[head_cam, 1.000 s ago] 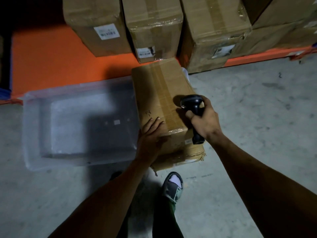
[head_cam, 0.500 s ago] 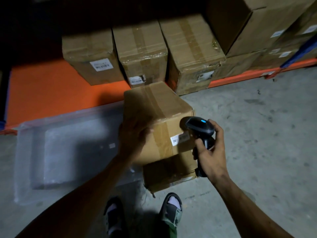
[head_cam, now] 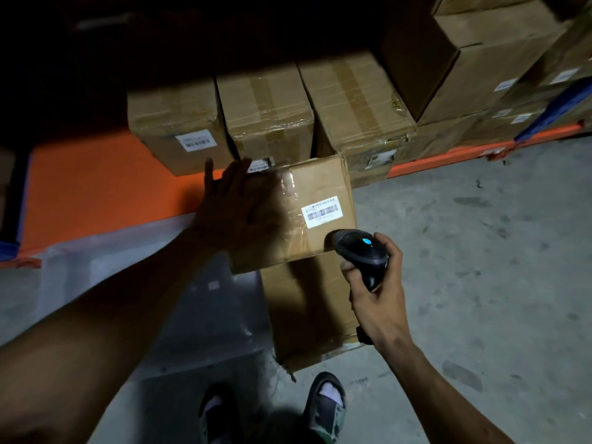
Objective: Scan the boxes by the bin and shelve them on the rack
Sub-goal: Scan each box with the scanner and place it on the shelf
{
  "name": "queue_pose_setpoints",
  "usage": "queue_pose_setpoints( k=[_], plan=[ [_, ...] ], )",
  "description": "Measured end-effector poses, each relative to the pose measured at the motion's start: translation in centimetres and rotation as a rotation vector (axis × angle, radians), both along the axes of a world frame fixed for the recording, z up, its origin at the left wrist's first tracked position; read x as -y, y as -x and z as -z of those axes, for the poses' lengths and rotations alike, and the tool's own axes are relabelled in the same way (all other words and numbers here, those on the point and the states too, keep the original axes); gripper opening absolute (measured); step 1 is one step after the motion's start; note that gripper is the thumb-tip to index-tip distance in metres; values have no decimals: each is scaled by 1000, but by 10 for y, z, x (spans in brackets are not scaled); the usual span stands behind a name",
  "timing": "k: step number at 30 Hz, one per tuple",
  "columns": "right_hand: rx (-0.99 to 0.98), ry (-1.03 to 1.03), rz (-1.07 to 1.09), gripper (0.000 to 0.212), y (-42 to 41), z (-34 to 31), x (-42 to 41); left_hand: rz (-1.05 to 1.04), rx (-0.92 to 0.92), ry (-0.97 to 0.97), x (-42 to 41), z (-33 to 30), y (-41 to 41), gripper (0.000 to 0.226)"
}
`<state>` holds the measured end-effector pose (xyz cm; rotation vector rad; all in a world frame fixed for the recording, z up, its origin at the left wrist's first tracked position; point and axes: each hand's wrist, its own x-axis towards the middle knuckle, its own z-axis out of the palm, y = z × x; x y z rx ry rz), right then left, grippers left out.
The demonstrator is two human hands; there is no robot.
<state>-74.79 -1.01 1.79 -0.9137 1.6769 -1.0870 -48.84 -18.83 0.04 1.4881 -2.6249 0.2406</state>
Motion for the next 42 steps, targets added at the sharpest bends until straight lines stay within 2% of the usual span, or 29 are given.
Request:
queue_pose_setpoints(
  k=[8,13,34,42],
  plan=[
    [-123,55,-86,67,-21,-23,21,12,67,-104,-7,-4,7,77],
    [-213,80,-120,61,-21,-25,26,38,91,-81,-10,1,1,79],
    [-226,134,-91,65,-30,-28,31,51,78,-57,-6,8,-3,80],
    [-256,87,11,70,-23,-23,25,46,77,-74,-7,1,-1,81]
  ],
)
